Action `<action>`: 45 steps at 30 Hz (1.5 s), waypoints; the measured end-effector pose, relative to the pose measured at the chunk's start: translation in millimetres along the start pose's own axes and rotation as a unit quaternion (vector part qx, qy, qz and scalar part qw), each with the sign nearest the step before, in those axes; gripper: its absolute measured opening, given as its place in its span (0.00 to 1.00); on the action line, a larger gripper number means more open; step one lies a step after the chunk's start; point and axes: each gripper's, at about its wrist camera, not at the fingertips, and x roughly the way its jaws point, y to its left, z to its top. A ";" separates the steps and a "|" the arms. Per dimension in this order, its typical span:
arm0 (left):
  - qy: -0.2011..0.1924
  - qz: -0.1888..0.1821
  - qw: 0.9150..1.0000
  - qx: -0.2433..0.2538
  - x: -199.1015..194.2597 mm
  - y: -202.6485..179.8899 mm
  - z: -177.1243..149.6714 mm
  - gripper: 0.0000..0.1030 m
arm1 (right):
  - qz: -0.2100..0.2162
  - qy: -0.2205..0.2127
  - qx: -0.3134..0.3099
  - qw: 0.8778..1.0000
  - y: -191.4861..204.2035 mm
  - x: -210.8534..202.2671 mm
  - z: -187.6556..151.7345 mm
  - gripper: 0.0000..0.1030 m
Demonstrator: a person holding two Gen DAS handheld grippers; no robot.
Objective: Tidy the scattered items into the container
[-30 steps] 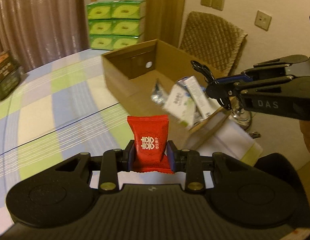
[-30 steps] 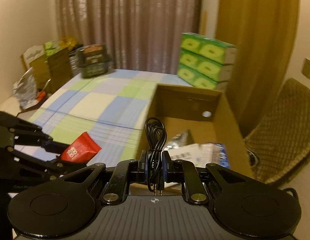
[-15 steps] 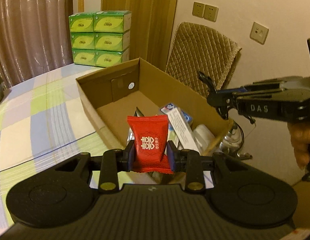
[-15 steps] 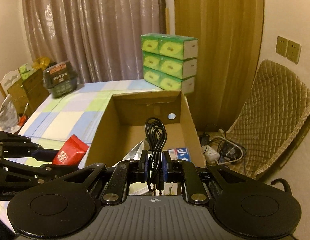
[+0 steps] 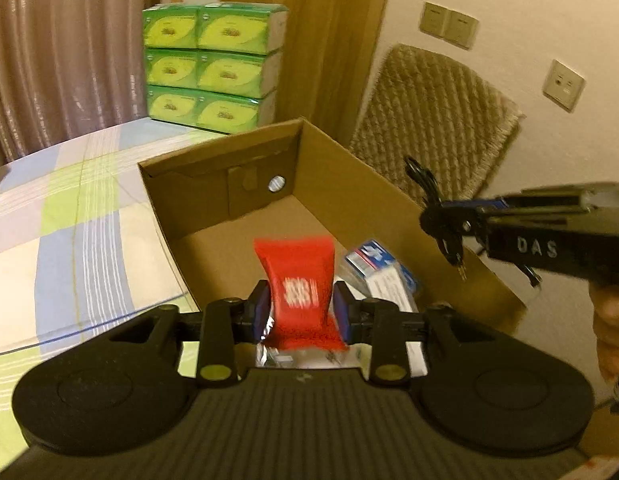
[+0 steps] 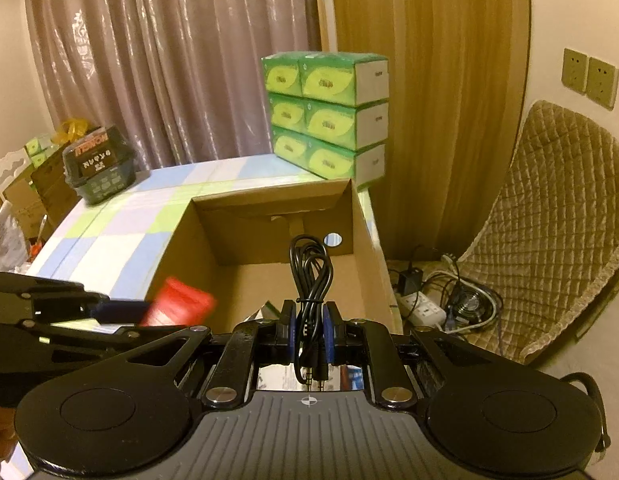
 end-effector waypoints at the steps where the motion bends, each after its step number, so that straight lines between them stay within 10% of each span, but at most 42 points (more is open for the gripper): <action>1: -0.003 0.007 1.000 -0.006 3.1 2.0 1.1 0.55 | 0.000 0.002 0.000 1.000 -0.5 4.3 1.1 0.10; 19: -0.008 0.013 1.000 -0.009 -12.6 22.6 -19.4 0.55 | 0.022 0.000 -0.013 1.000 17.7 34.9 13.0 0.12; 23: -0.008 0.014 1.000 -0.012 -17.6 24.1 -22.7 0.57 | 0.013 -0.020 0.001 1.000 16.0 28.8 11.8 0.66; 45: -0.039 0.048 0.996 -0.063 -89.6 8.5 -67.6 0.99 | -0.007 -0.043 0.046 0.998 40.3 -72.6 -59.3 0.92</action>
